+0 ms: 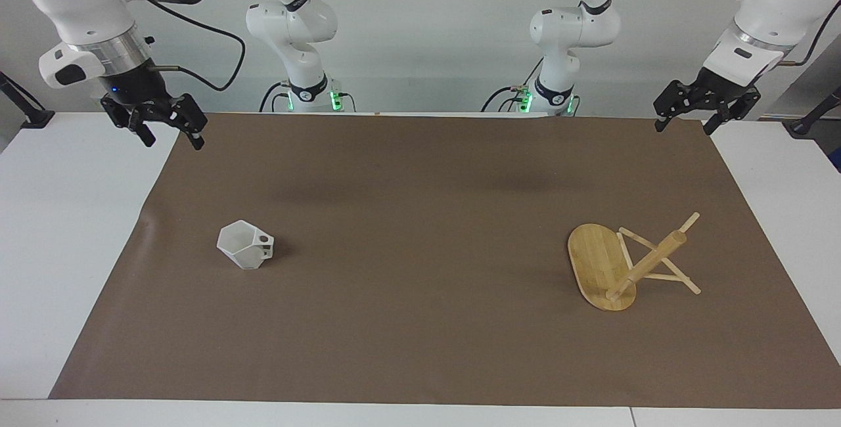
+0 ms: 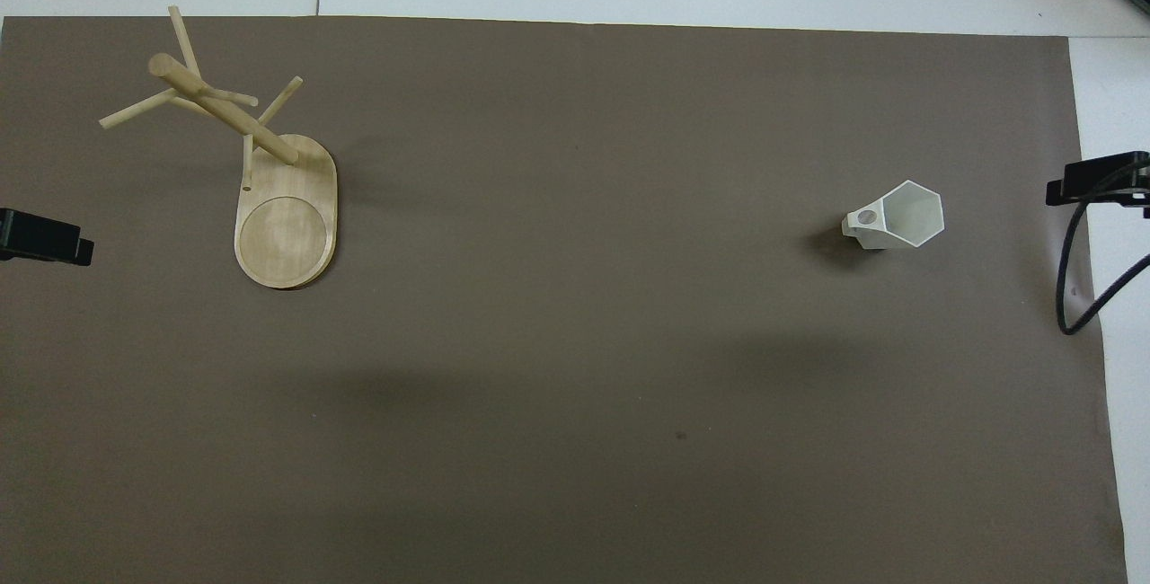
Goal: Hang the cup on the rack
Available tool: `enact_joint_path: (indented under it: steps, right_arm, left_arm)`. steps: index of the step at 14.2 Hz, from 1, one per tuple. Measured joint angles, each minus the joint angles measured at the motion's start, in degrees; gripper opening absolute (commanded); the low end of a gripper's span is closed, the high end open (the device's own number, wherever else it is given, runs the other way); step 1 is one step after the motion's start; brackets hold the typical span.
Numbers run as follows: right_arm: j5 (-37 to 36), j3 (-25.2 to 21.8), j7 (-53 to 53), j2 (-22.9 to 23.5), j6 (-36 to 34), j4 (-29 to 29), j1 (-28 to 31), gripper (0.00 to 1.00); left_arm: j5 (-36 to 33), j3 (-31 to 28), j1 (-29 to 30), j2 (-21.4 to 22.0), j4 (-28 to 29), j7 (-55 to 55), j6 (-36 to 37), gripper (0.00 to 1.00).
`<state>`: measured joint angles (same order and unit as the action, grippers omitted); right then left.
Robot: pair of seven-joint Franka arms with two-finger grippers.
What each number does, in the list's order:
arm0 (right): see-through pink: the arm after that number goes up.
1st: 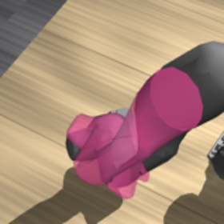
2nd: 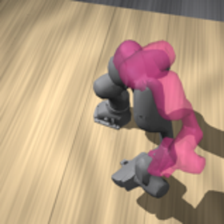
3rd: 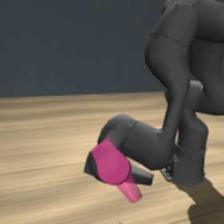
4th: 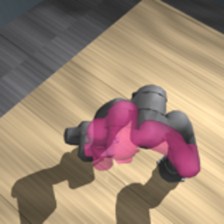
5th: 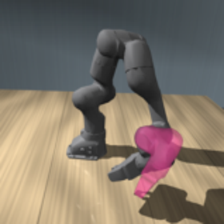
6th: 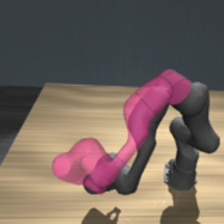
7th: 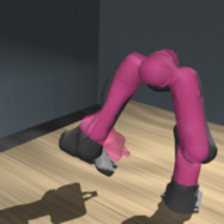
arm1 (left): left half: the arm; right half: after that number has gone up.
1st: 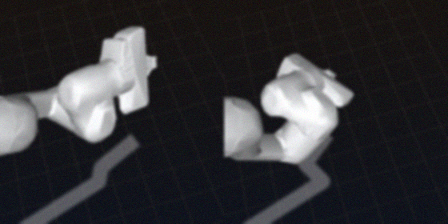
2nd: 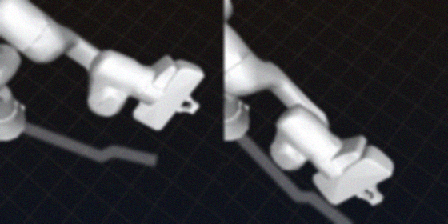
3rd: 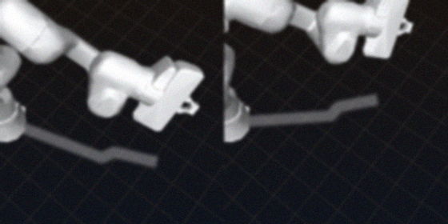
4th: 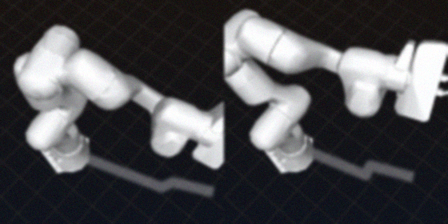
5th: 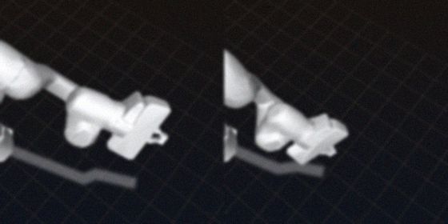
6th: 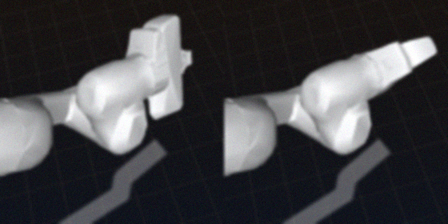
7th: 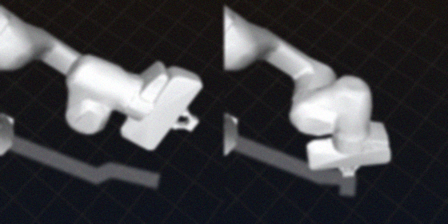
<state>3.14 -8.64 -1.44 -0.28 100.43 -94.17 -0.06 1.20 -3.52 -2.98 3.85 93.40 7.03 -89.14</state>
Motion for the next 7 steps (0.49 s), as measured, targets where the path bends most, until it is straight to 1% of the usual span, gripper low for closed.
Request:
enact_joint_path:
  steps: [1, 3, 7]
  right_arm:
    - [0.0, 0.0, 0.0, -0.7, 2.2, -2.6, -0.1, 1.00]
    - [0.0, 0.0, 0.0, -1.1, 5.3, -5.7, -0.2, 1.00]
    - [0.0, 0.1, -0.1, 0.4, 12.7, -10.1, -0.4, 1.00]
  left_arm:
    - [0.0, 0.0, 0.0, 0.0, 0.0, 0.0, 0.0, 1.00]
    - [0.0, 0.0, 0.0, 0.0, 0.0, 0.0, 0.0, 1.00]
    - [0.0, 0.0, 0.0, 0.0, 0.0, 0.0, 0.0, 1.00]
